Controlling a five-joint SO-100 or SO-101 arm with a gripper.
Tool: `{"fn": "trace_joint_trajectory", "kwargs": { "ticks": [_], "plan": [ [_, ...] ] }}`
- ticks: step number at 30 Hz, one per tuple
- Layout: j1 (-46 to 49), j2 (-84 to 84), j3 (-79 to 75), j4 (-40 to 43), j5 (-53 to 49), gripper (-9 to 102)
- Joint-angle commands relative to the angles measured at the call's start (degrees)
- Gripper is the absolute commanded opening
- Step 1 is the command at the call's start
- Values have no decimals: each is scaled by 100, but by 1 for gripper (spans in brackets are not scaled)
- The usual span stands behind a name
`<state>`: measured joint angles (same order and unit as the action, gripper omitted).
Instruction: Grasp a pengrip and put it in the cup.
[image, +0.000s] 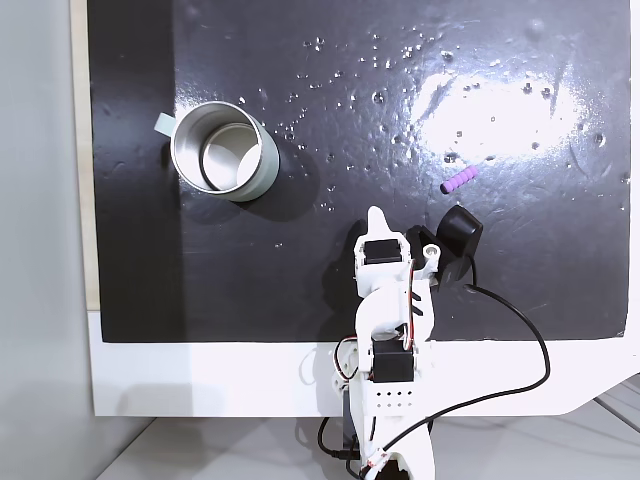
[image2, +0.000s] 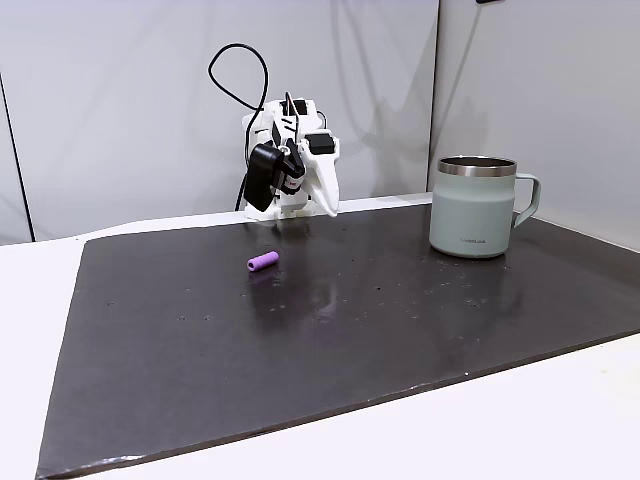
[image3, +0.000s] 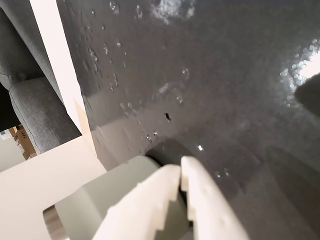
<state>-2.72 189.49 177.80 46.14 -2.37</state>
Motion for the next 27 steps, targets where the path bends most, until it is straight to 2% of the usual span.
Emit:
{"fn": "trace_joint_trajectory", "kwargs": {
  "ticks": [1, 16, 24, 27],
  "plan": [
    [-123, 53, -18, -185, -105, 0],
    [-123, 53, -26, -185, -237, 0],
    [-141, 18, -1213, 853, -580, 0],
    [-70, -562, -1872, 1046, -650, 0]
  ]
}}
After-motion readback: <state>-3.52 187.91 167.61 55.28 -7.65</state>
